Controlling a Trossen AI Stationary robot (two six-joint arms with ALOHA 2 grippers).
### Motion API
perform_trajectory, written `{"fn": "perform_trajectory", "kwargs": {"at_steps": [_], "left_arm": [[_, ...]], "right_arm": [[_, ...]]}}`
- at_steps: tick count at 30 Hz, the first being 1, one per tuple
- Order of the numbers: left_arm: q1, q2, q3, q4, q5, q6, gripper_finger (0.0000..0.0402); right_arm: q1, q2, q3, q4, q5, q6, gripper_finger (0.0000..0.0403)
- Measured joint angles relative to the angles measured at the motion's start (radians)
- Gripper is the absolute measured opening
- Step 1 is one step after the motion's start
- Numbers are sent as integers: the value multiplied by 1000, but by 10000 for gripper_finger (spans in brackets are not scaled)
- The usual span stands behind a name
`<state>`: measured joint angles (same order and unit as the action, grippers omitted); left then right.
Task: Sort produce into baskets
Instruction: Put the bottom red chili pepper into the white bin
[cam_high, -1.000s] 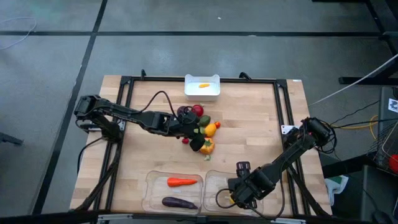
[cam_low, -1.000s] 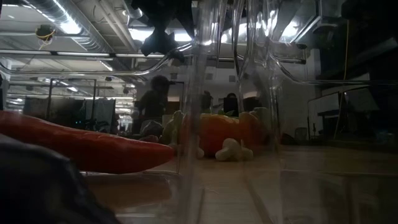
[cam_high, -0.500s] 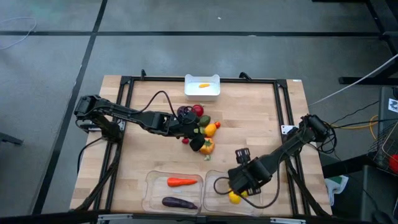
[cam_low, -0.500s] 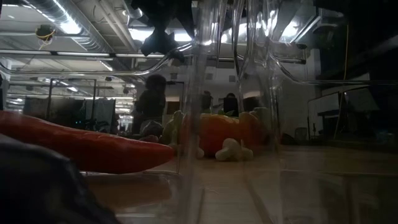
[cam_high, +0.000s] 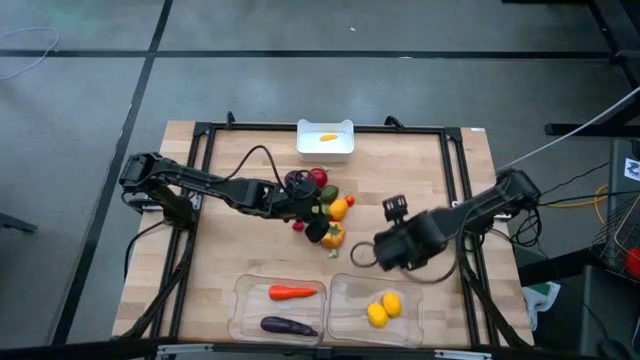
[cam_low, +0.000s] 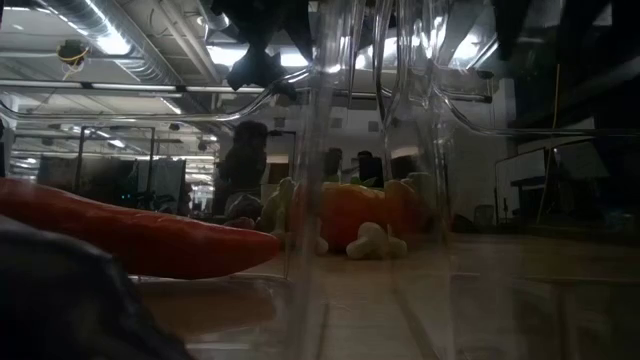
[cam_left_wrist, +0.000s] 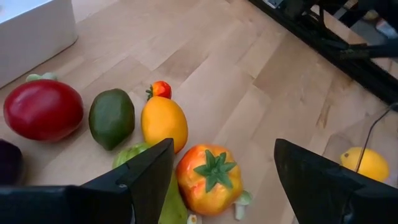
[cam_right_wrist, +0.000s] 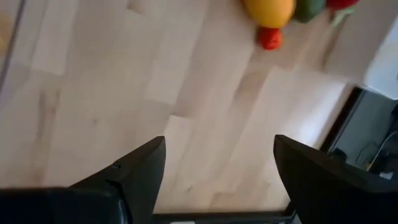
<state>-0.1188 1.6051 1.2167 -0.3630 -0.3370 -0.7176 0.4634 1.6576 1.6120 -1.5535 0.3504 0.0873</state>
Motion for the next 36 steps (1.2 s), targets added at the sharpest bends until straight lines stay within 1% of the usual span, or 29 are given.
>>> {"fn": "perform_trajectory", "kwargs": {"at_steps": [5, 11, 16, 19, 24, 26, 29, 31, 32, 35, 36], "left_arm": [[1, 0, 0, 8, 0, 22, 272], [13, 0, 0, 7, -1, 35, 272], [11, 0, 0, 10, 1, -20, 272], [9, 0, 0, 10, 0, -56, 272], [23, 0, 0, 8, 6, -49, 272], [32, -1, 0, 6, 36, 13, 272], [38, -4, 0, -12, 149, 147, 272], [34, -5, 0, -66, 221, 216, 272], [30, -4, 0, -107, 235, 237, 272], [19, -3, -4, -247, 236, 257, 272], [17, -3, -16, -270, 235, 258, 272]], "right_arm": [[-86, -134, -84, 86, 8, -94, 296], [-218, -297, -260, 265, -3, -184, 296], [-320, -375, -393, 428, -31, -199, 296], [-370, -381, -446, 503, -39, -199, 296], [-427, -380, -535, 675, -56, -198, 296], [-444, -379, -565, 746, -56, -199, 296], [-468, -374, -599, 838, -56, -198, 296], [-480, -370, -614, 876, -56, -198, 296], [-486, -365, -617, 890, -56, -198, 296], [-499, -354, -627, 936, -56, -198, 296], [-499, -348, -629, 944, -54, -199, 296]]}}
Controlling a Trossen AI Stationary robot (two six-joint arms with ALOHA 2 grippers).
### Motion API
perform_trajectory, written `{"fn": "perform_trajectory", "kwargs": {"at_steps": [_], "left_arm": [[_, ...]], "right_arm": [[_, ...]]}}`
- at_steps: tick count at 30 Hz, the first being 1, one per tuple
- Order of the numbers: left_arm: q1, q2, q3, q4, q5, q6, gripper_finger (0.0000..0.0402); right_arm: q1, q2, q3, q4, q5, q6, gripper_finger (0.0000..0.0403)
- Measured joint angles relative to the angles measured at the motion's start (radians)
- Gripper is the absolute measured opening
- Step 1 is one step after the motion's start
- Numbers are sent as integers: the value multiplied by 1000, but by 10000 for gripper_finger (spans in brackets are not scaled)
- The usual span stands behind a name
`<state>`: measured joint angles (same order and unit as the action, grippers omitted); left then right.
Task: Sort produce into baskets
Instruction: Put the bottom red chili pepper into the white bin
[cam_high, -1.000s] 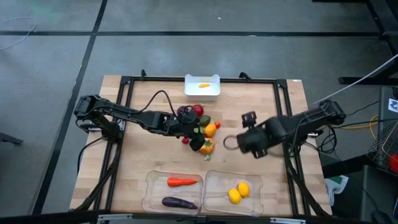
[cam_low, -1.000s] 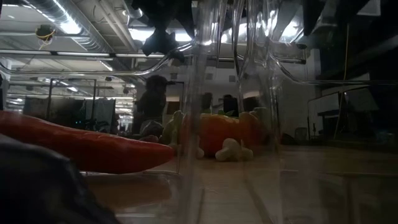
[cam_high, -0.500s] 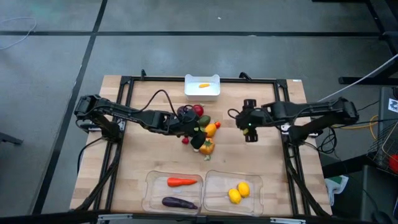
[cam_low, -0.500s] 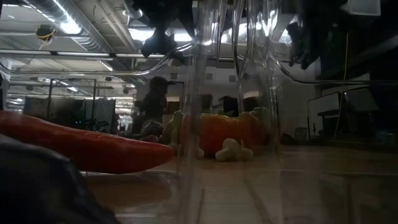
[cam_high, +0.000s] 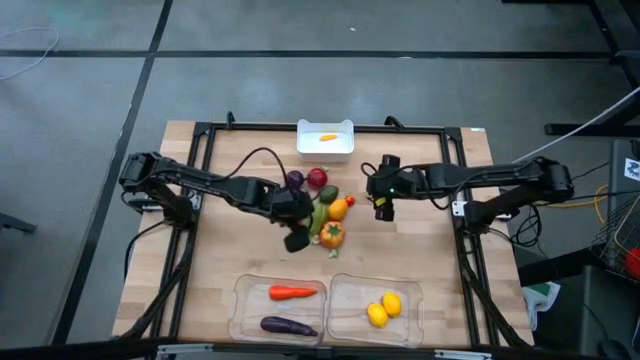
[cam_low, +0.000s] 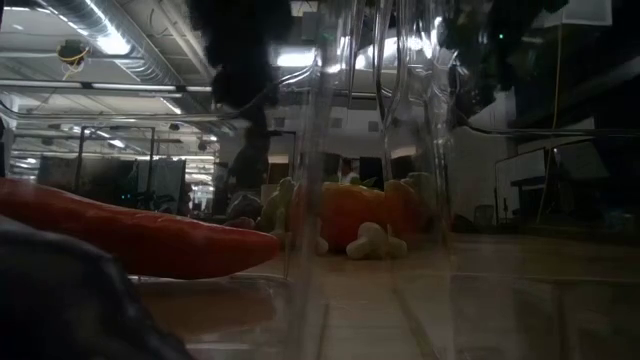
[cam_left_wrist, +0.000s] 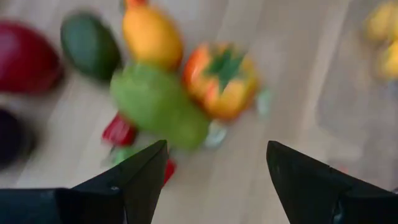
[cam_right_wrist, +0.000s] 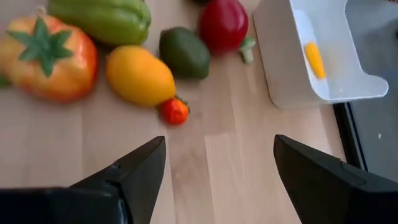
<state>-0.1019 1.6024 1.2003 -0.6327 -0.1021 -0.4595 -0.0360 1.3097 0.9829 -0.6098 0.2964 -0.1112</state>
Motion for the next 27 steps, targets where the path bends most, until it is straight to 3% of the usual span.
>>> {"fn": "perform_trajectory", "kwargs": {"at_steps": [4, 13, 27], "left_arm": [[-12, 1, -69, -27, -11, 0, 272], [-7, 2, -260, 178, -68, 17, 272], [11, 6, -417, 432, -72, 32, 272]], "right_arm": [[1, 17, 0, 62, 8, 0, 296], [3, 59, 0, 148, 9, -2, 296], [3, 148, 1, 173, 9, -29, 296]]}}
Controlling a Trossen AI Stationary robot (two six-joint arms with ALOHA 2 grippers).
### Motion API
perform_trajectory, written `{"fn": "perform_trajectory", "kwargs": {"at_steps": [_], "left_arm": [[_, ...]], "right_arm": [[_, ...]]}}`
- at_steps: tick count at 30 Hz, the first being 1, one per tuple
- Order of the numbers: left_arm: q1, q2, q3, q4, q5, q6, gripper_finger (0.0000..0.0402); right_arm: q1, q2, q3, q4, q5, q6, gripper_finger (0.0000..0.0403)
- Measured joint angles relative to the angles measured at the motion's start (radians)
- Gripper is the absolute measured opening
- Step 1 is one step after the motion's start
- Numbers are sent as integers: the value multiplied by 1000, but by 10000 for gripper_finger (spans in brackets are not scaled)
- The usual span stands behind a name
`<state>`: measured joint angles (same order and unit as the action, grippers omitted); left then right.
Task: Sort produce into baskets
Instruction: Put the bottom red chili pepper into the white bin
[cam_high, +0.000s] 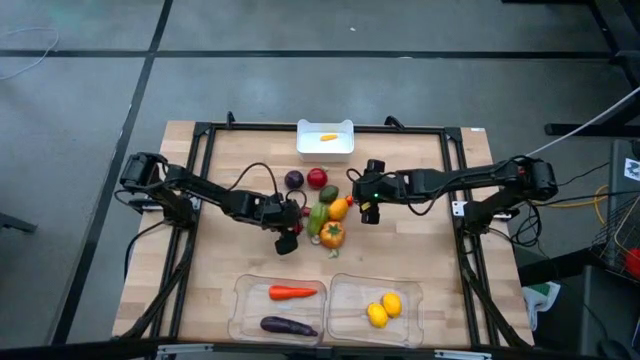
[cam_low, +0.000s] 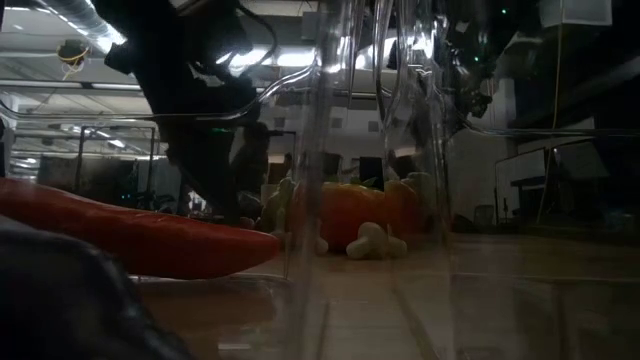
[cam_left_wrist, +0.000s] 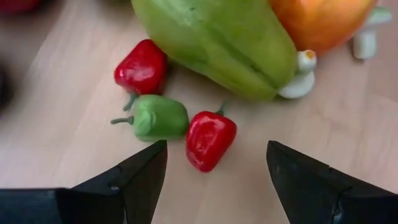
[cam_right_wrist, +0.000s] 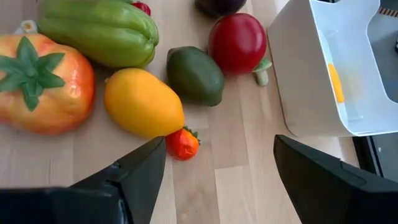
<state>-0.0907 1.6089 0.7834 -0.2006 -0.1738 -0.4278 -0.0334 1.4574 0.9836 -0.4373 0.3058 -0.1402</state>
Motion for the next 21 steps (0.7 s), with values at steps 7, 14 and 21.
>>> {"fn": "perform_trajectory", "kwargs": {"at_steps": [7, 14, 21], "left_arm": [[-3, 38, -28, 81, -3, -18, 272], [-6, 104, -27, 159, 4, -7, 271], [-5, 107, -27, 157, 1, -1, 214]], "right_arm": [[0, 2, 0, 10, 0, 0, 296], [0, 2, 0, 21, 0, -4, 296], [0, 2, 0, 21, 0, -5, 296]]}}
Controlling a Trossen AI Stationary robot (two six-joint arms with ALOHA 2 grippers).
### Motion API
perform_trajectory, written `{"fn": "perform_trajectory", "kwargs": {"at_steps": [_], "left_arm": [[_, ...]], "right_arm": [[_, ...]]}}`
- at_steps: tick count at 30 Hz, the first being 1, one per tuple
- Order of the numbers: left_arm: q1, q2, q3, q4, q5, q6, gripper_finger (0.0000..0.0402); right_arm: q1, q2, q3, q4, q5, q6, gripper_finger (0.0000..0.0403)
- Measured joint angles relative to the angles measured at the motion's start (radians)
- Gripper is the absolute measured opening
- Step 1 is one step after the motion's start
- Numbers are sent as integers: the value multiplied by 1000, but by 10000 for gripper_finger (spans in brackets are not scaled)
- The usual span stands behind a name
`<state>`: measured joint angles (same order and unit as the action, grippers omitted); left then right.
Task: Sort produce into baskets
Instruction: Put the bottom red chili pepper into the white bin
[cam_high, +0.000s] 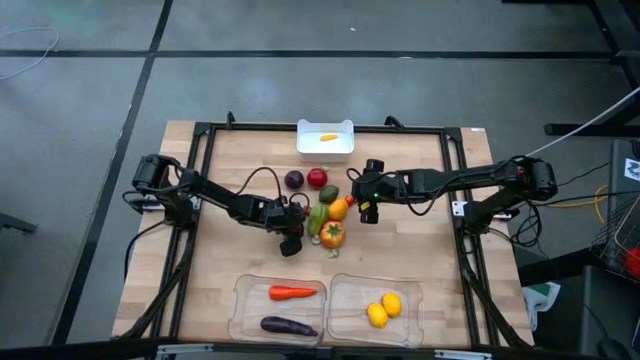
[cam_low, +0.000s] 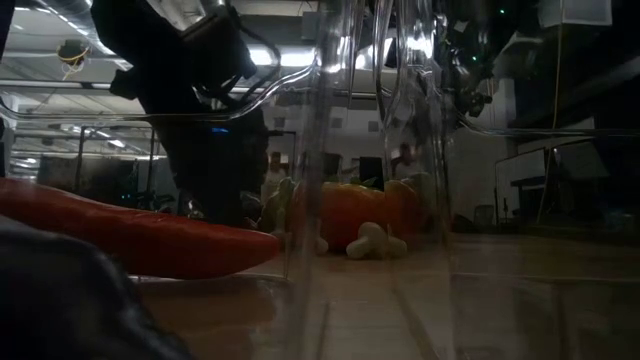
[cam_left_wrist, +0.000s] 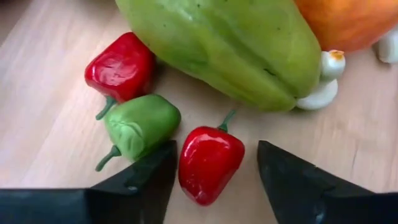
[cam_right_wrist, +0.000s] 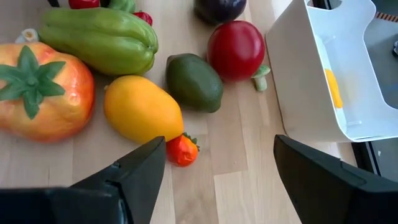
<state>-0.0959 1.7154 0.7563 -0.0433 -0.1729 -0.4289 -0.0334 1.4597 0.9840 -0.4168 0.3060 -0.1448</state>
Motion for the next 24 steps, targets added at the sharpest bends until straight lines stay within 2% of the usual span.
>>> {"fn": "perform_trajectory", "kwargs": {"at_steps": [6, 11, 18, 24], "left_arm": [[5, -5, 0, -5, 1, 12, 144], [20, -44, 9, -63, 23, 10, 109], [48, -138, 44, -157, 32, 9, 119], [116, -236, 92, -153, 24, 61, 125]], "right_arm": [[0, 0, 0, 0, 0, 0, 296], [-1, 0, 0, -1, 0, 0, 296], [-44, 0, 0, -3, -8, 0, 296], [-105, 0, 0, 1, -15, 0, 296]]}}
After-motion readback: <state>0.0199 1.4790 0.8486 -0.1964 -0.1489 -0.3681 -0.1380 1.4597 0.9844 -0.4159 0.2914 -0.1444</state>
